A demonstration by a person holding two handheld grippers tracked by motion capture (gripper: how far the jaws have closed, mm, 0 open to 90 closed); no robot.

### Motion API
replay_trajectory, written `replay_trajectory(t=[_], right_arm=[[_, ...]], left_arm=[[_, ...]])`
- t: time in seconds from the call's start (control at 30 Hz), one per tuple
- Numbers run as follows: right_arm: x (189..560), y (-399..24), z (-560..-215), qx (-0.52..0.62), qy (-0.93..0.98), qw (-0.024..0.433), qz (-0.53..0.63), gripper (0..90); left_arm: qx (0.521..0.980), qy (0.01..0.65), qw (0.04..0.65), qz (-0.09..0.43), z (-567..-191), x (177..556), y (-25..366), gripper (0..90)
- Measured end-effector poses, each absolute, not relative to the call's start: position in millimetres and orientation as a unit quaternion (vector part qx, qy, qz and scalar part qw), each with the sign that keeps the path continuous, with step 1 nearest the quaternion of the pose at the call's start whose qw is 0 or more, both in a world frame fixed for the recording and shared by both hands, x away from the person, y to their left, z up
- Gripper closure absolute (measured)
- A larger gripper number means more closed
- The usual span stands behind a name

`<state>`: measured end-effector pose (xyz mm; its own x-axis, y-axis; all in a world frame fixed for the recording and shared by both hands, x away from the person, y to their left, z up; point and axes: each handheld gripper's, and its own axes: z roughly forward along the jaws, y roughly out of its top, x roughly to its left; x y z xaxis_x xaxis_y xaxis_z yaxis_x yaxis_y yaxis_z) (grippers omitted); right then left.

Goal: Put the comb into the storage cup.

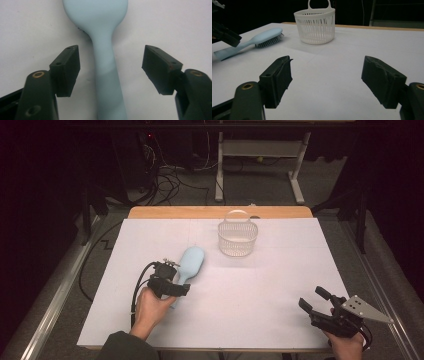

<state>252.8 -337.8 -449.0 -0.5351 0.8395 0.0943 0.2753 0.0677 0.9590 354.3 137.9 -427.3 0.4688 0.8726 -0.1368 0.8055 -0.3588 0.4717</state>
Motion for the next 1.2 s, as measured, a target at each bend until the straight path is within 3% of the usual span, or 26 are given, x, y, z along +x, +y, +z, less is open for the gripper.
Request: replay_trajectory(t=[0.87, 1.2], right_arm=[[253.1, -337.8, -449.0, 0.407, 0.684, 0.256, 0.548, 24.6], [253.2, -337.5, -449.1, 0.408, 0.684, 0.256, 0.548, 24.6]], left_arm=[[0.824, 0.53, 0.189, 0.067, -443.3, 385.0, 120.6, 29.1], [0.821, 0.536, 0.185, 0.068, -446.4, 388.3, 120.1, 38.4]])
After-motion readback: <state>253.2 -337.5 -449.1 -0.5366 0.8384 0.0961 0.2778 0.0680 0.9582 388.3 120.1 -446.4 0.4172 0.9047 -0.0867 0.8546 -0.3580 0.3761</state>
